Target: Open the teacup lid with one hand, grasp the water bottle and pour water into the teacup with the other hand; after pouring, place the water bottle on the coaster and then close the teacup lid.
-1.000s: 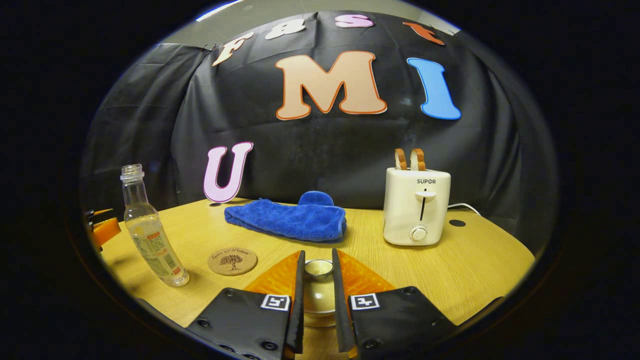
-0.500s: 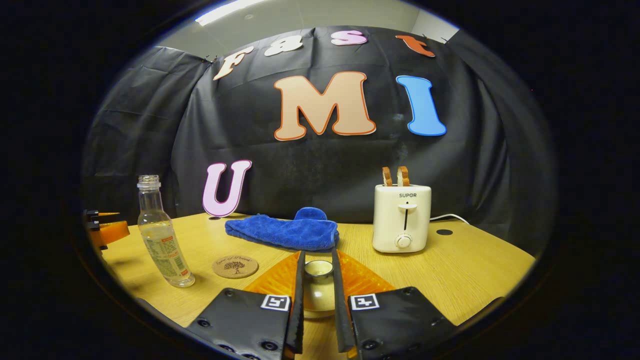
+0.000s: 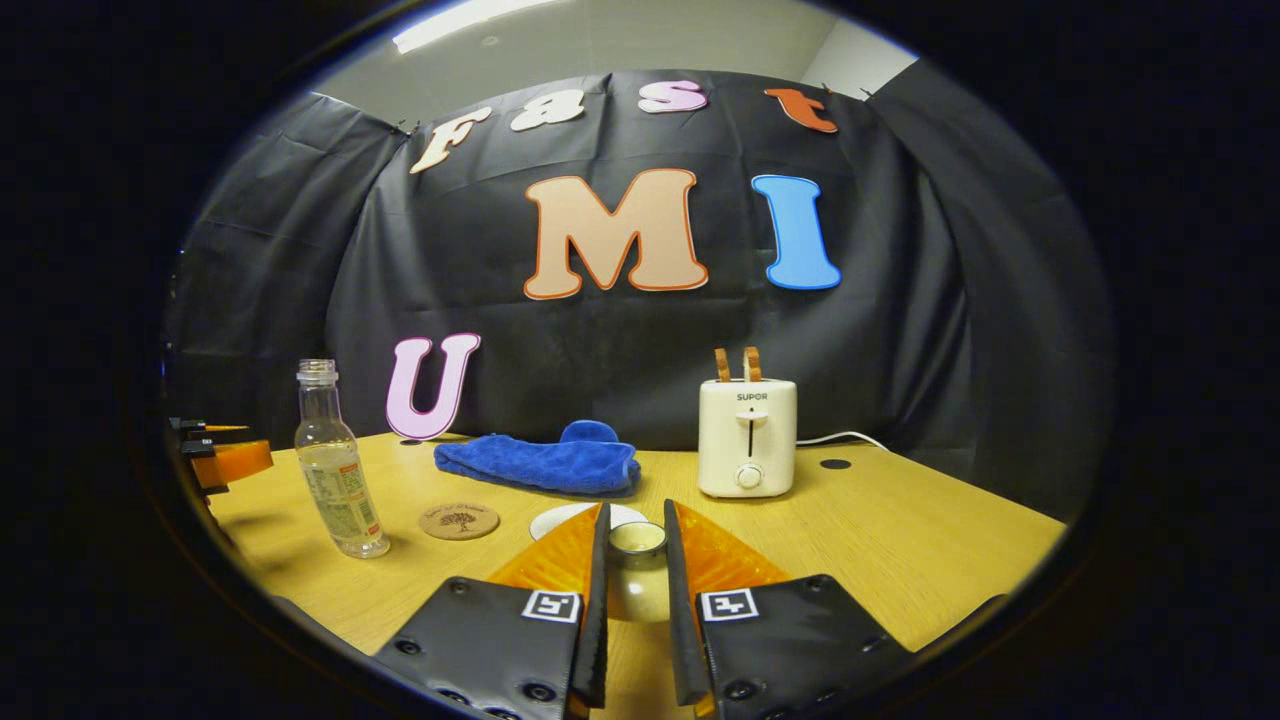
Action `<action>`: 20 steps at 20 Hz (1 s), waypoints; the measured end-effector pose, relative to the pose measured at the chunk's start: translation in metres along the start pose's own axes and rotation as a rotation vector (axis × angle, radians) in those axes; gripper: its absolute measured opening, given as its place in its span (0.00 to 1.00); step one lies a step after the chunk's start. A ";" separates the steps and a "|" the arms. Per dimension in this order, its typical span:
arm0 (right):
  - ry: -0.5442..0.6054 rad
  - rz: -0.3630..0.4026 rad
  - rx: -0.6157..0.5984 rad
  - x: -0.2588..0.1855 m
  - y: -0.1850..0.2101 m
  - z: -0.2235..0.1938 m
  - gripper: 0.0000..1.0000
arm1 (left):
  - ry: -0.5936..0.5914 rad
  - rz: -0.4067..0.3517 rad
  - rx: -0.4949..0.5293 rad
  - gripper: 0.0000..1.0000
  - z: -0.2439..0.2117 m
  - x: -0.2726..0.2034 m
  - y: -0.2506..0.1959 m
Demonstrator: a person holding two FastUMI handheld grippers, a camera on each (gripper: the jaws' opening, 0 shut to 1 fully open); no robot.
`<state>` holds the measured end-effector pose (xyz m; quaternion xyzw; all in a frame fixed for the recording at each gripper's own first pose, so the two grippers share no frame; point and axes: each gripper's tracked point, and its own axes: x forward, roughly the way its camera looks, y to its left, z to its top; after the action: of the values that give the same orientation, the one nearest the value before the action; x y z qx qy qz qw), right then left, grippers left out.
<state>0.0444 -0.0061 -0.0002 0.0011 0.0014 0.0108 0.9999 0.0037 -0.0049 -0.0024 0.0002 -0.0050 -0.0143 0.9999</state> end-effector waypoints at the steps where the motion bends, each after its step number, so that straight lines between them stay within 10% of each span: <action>1: 0.002 0.001 0.000 -0.004 -0.001 0.000 0.30 | -0.002 -0.011 -0.001 0.94 0.001 0.000 -0.002; 9: -0.008 -0.090 -0.003 -0.033 -0.030 0.003 0.29 | -0.007 -0.216 0.001 0.94 0.002 -0.001 -0.045; 20: -0.003 -0.108 -0.004 -0.035 -0.033 0.002 0.30 | 0.041 -0.304 -0.005 0.94 -0.007 0.021 -0.080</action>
<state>0.0105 -0.0398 0.0021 -0.0009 -0.0002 -0.0433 0.9991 0.0220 -0.0856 -0.0090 -0.0013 0.0156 -0.1655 0.9861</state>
